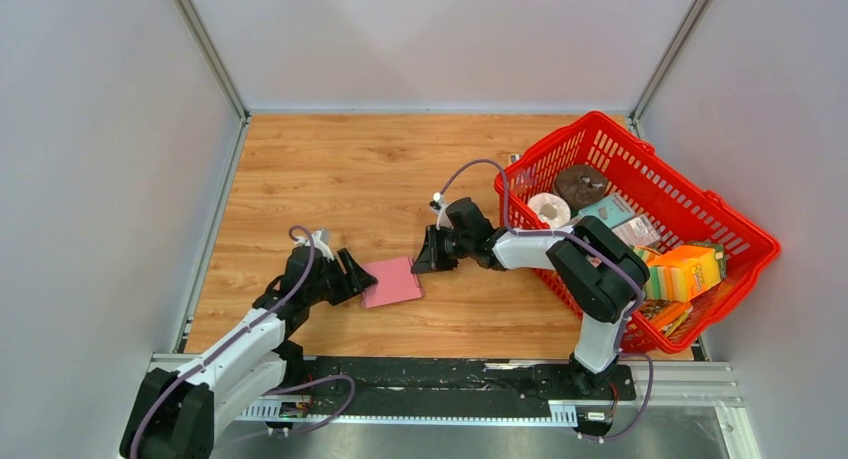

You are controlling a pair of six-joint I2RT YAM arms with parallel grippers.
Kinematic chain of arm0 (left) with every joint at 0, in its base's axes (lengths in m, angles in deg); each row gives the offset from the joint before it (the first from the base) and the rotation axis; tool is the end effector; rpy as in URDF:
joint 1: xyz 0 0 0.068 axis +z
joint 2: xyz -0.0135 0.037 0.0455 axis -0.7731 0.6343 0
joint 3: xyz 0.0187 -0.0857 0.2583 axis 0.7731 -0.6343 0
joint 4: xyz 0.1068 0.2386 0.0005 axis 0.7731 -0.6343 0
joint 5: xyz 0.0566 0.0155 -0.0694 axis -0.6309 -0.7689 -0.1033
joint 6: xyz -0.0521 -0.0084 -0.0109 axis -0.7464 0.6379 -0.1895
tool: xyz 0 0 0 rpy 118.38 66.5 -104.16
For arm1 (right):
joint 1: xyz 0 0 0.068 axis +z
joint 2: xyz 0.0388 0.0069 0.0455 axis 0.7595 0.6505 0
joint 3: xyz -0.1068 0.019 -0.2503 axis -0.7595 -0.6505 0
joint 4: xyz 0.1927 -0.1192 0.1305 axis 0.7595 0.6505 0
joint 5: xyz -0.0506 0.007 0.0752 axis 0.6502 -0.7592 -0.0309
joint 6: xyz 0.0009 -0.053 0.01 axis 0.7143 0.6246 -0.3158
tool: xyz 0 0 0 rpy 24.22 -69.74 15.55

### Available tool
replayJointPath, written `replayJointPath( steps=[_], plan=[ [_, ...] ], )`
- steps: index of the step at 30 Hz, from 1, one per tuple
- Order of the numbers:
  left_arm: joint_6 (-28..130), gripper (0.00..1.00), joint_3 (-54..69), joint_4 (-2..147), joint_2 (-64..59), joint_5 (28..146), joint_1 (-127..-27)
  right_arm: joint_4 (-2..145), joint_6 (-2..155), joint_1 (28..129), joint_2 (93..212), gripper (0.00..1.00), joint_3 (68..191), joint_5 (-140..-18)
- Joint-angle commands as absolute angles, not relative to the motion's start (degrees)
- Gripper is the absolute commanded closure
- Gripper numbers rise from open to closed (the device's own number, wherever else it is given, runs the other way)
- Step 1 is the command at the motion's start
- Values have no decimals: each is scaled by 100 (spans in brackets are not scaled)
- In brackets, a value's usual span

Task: Fold the paper box

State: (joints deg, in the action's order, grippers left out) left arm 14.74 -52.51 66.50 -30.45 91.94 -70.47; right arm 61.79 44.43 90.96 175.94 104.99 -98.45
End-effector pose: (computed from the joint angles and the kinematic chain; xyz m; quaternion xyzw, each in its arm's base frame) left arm 0.1477 -0.0618 0.1450 -0.1745 0.8834 -0.3212 0.2932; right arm 0.2551 0.2477 0.1335 -0.1111 0.8946 0.4063 0.1490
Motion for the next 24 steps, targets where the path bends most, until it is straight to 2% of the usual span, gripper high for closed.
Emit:
replayJointPath(
  steps=[1, 6, 11, 13, 19, 21, 24],
  plan=[
    [1127, 35, -5417, 7569, -2959, 9413, -7023, 6600, 4617, 9020, 17615, 92, 10338, -9241],
    [924, 39, -5470, 8227, -2626, 9536, -7014, 6591, 4643, 9020, 17677, 92, 10373, -9285],
    [634, 51, -5488, 8431, -2388, 9563, -7014, 6766, 4757, 9029, 17580, 90, 10452, -9268],
    [512, 57, -5523, 8405, -2449, 9536, -7023, 6898, 4889, 9064, 17466, 84, 10540, -9224],
    [257, 68, -5462, 7641, -2906, 9361, -7014, 7969, 5432, 9458, 16764, 58, 10795, -8698],
    [125, 69, -5444, 7448, -3038, 9448, -7006, 8435, 5609, 9617, 16440, 45, 10909, -8487],
    [-138, 79, -5348, 7158, -3135, 9606, -6979, 8928, 6092, 10012, 15922, 24, 10971, -7740]
  ],
)
